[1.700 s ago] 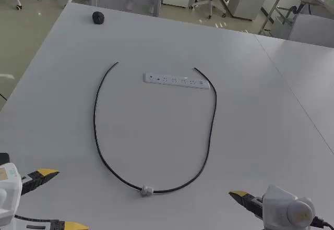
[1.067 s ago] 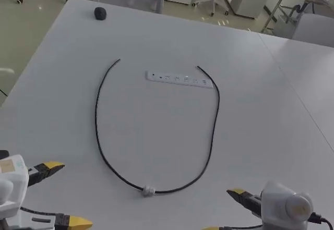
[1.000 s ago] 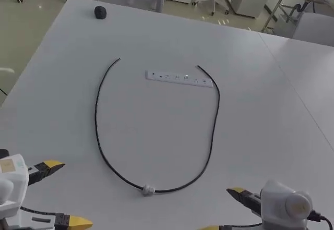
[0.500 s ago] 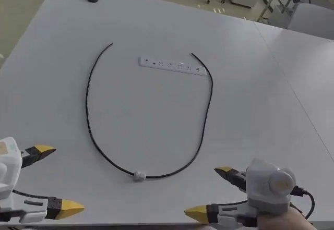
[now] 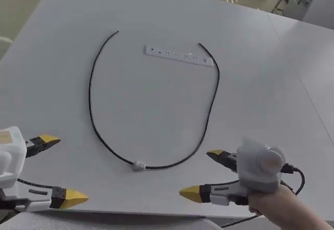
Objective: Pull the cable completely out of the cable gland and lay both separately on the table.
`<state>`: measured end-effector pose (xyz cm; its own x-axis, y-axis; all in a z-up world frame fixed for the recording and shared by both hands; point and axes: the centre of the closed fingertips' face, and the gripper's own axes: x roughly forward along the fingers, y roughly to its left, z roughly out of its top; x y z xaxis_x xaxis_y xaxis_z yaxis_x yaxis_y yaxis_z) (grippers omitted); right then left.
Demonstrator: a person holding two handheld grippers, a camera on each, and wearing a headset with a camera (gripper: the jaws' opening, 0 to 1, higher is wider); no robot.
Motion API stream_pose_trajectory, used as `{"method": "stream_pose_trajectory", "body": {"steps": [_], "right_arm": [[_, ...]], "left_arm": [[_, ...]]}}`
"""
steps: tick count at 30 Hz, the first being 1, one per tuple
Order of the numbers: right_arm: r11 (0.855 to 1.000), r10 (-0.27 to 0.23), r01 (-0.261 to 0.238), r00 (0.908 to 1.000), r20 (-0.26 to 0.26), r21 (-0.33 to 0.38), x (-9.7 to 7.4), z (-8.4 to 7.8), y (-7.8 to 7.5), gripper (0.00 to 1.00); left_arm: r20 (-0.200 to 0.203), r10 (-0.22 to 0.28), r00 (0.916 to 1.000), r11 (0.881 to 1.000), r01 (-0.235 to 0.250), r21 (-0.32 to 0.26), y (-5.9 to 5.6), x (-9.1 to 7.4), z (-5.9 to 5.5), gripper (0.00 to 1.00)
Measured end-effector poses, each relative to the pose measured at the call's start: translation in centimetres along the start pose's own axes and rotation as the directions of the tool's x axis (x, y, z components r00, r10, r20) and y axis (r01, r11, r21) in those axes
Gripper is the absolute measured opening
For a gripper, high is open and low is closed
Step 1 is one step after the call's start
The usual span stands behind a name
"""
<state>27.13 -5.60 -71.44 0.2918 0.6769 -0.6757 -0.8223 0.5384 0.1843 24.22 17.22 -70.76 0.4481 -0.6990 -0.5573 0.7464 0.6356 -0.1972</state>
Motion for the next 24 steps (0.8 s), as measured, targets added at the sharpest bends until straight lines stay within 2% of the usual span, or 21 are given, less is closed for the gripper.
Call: {"method": "stream_pose_trajectory", "body": {"steps": [6,8,14,24], "right_arm": [[0.998,0.034,-0.037,0.9981,-0.052,-0.055,1.1,0.9,0.0,0.83],[0.997,0.035,-0.038,0.9982,-0.050,-0.071,1.6,1.4,-0.1,0.82],[0.991,0.063,-0.071,0.9951,-0.076,-0.109,3.0,2.4,0.1,0.79],[0.983,0.094,-0.114,0.9860,-0.138,-0.147,4.7,2.7,0.2,0.71]], "left_arm": [[0.012,-0.005,0.9999,1.000,0.006,-0.023,0.0,0.4,0.7,0.95],[0.011,-0.003,0.9999,1.000,0.003,-0.011,0.0,0.4,0.8,0.95],[0.005,-0.004,1.0000,1.000,0.004,-0.012,0.1,0.5,0.6,0.95],[-0.009,-0.012,0.9999,1.000,0.012,-0.012,-0.1,0.7,0.1,0.94]]}}
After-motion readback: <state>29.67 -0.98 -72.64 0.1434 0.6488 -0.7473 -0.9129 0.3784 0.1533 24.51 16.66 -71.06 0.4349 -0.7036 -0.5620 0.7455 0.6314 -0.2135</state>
